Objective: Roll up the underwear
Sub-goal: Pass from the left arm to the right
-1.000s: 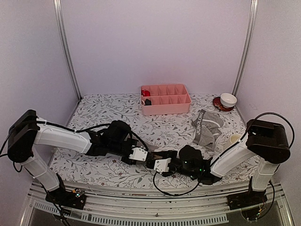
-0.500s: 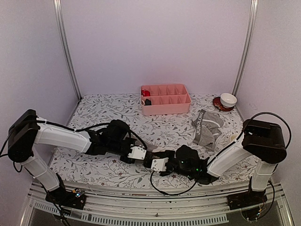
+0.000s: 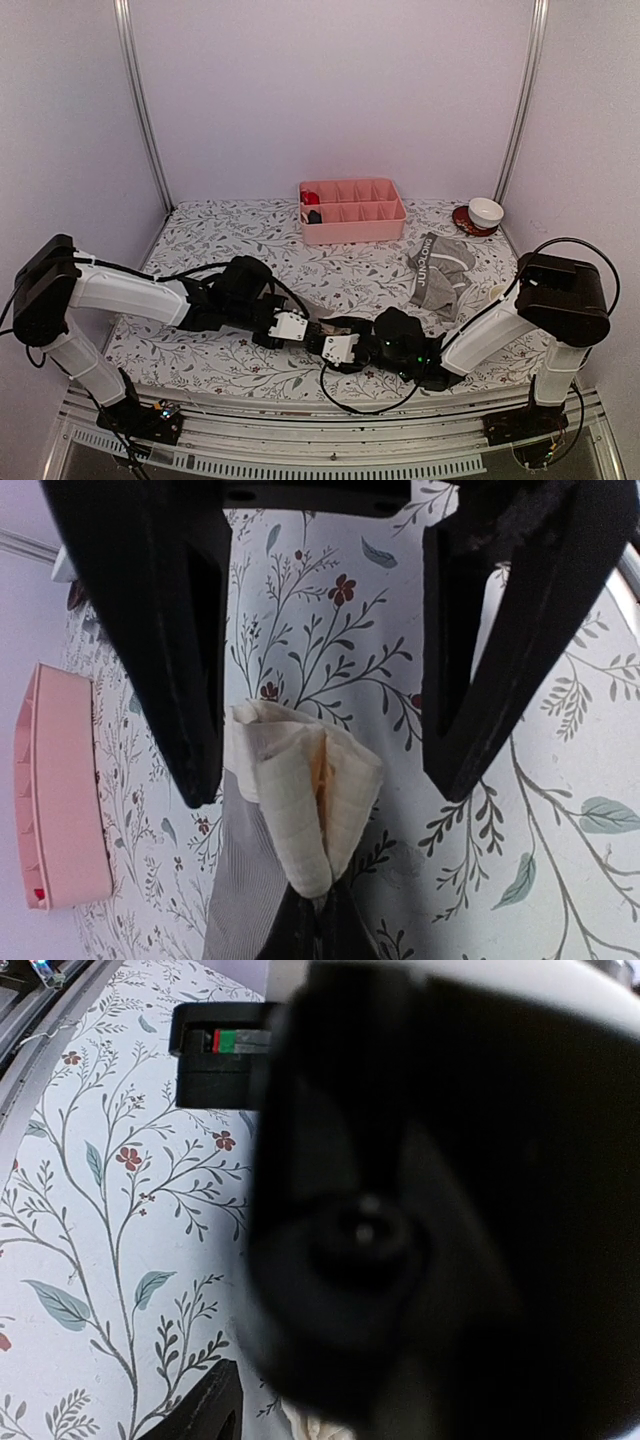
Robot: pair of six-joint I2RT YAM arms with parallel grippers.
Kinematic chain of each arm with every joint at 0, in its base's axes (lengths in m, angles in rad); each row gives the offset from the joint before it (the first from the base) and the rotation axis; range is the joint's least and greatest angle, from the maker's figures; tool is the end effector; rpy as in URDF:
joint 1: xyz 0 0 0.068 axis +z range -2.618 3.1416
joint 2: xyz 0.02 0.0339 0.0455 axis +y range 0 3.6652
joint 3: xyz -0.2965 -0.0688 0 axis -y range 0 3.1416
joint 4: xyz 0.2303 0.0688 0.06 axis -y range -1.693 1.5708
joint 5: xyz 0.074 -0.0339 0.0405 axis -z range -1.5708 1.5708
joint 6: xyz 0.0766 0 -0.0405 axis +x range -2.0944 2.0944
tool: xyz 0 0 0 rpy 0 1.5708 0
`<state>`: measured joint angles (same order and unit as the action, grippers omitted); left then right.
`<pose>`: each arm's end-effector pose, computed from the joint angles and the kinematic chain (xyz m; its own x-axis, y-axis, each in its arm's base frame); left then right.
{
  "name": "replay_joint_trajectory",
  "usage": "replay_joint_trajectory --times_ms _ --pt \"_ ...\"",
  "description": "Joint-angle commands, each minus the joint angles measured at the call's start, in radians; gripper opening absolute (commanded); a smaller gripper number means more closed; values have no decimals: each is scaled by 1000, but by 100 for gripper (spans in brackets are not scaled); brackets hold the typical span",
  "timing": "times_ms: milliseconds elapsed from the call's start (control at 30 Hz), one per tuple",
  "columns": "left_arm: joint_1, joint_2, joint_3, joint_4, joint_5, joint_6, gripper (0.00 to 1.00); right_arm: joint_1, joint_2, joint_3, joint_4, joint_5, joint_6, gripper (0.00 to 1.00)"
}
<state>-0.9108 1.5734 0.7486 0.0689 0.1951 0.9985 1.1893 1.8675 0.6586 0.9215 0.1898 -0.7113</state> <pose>0.1904 -0.2695 0.1793 0.4965 0.7054 -0.5059 0.8201 -0.1902 0.5397 0.1577 0.3542 0.1606 0.4711 -0.5476 -0.6915 -0.7083 0.2324 -0.6666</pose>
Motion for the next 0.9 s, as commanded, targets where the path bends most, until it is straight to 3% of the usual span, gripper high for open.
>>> replay_joint_trajectory --times_ms 0,567,867 --pt "-1 -38 -1 47 74 -10 0 -30 -38 -44 -5 -28 36 59" --pt "6 -39 2 41 113 -12 0 -43 -53 -53 25 -85 73 58" --pt "2 -37 0 49 112 -18 0 -43 -47 -11 -32 -95 119 26"
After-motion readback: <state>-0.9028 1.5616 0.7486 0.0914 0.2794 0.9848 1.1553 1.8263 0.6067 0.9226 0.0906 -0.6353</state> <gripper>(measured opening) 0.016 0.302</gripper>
